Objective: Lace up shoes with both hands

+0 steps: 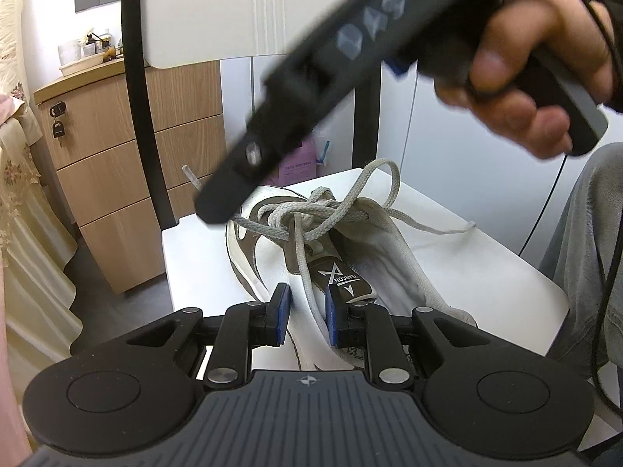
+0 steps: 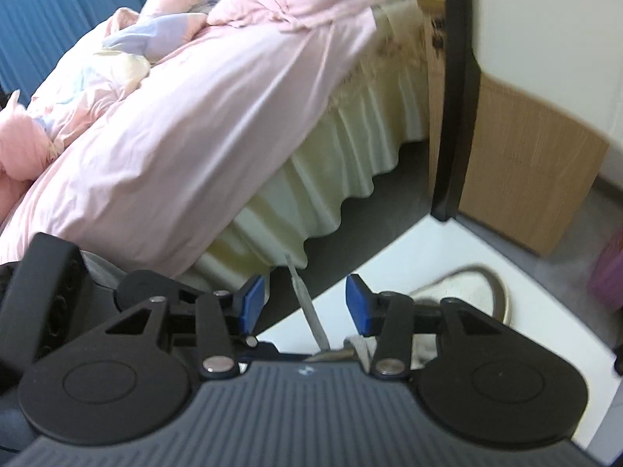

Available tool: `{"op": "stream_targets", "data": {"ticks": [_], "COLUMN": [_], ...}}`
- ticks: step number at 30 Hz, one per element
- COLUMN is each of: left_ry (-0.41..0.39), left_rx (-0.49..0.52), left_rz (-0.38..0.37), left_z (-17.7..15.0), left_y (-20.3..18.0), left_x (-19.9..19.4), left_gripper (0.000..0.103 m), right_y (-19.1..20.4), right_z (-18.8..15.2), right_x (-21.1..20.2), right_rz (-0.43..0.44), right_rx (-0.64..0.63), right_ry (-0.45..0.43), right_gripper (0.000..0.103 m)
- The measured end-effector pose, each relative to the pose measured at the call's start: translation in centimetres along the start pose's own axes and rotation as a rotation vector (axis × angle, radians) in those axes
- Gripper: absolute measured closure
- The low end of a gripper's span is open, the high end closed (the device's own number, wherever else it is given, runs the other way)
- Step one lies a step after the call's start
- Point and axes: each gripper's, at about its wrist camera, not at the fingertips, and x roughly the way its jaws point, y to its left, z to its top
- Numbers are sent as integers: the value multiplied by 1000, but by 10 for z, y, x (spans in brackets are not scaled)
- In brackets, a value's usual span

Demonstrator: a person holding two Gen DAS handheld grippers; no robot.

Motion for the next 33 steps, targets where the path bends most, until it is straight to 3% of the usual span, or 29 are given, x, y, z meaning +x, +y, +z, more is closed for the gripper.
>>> {"op": "stream_targets", "data": {"ticks": [4,7,12,20,23,26,30,31,32,33], "left_ry": [3,3,4,10,14,19,21,21,21,22], "left_rx": [-1,2,11,27,31,33,35,34,33,32], "left_rz": [-4,-2,-7,-2,0,1,0,1,2,3], "left_z": [1,1,2,5,6,6,6,6,7,7], "left_y": [1,1,1,-4,-3,-5,-7,-7,-7,-7], "left_x": [2,2,3,4,5,6,6,6,6,7], "left_gripper": [82,82,82,82,82,82,82,82,82,82], "right_y": [2,5,16,48,64,78,85,84,82,80], "right_z": [-12,-17,-5,52,73,83,81,80,78,77], "right_x": [15,22,0,-58,-63,-54,-31,-28,-26,-24], "right_rz": [-37,-35,-19,67,98,95,24,14,11,-3], "right_rx": [-23,-35,-18,-45,-84,-147,-196,-196,-191,-194], "right_ry": [10,-7,-156,-399,-420,-378,-293,-280,-267,-261], "right_gripper": [59,100,100,100,100,100,98,91,68,53]}}
